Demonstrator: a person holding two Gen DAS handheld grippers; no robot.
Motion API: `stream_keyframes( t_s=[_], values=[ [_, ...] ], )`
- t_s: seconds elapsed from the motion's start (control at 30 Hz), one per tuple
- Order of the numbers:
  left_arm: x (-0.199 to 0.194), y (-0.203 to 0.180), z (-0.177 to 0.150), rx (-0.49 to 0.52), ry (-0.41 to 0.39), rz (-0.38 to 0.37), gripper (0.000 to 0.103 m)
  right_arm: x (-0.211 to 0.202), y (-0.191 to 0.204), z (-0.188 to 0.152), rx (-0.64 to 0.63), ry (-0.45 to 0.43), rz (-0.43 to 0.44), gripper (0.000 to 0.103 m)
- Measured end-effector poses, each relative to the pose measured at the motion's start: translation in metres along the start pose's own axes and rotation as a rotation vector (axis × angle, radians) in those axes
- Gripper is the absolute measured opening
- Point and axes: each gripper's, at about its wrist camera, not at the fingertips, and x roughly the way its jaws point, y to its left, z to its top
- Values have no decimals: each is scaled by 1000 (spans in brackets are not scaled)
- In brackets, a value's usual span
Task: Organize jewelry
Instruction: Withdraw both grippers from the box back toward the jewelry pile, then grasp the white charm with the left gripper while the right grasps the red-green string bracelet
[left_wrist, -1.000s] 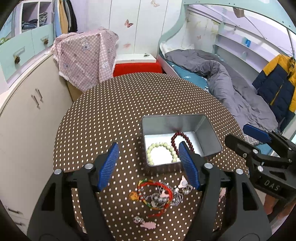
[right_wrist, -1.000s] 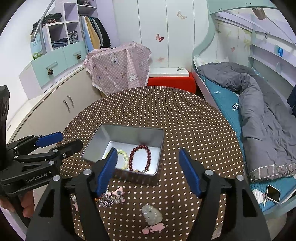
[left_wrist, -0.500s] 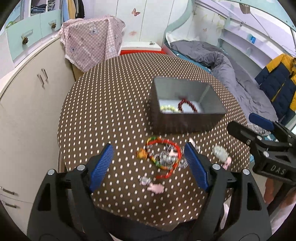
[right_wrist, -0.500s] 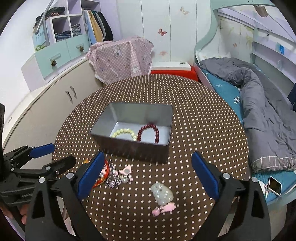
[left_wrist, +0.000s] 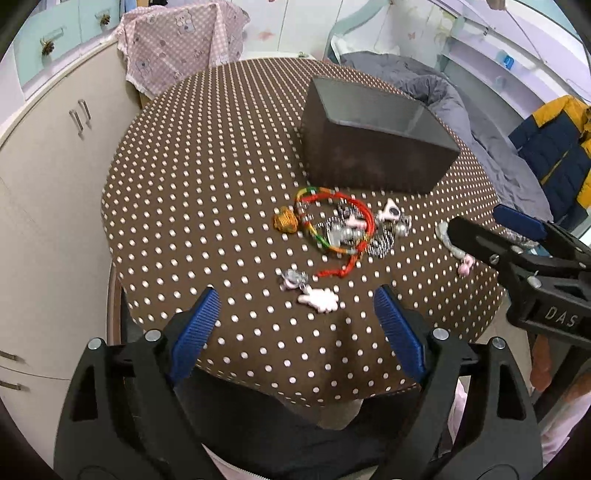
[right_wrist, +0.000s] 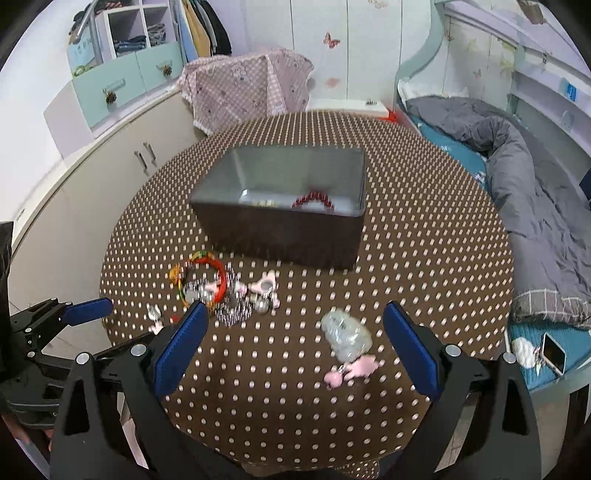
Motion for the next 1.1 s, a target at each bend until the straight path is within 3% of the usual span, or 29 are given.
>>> stream_keyframes(
  t_s=[0.43,0.73,0.77,0.87,1.1],
  values=[
    [17,-18,-14,61,-25,57,84,22,-10,-21,38,87,-6,92],
    [16,-15,-16,75,-57,120,43,21,-22,-24,66,97,-17,92],
    [16,-13,-16,74,-59,123,35,21,-21,-24,68,98,-17,92],
    [14,-8,-16,62,-64,120,27,22,-20,-24,70,101,-15,92],
    [11,5,-17,49,-67,96,27,21,-13,-19,48,92,11,92]
  ],
)
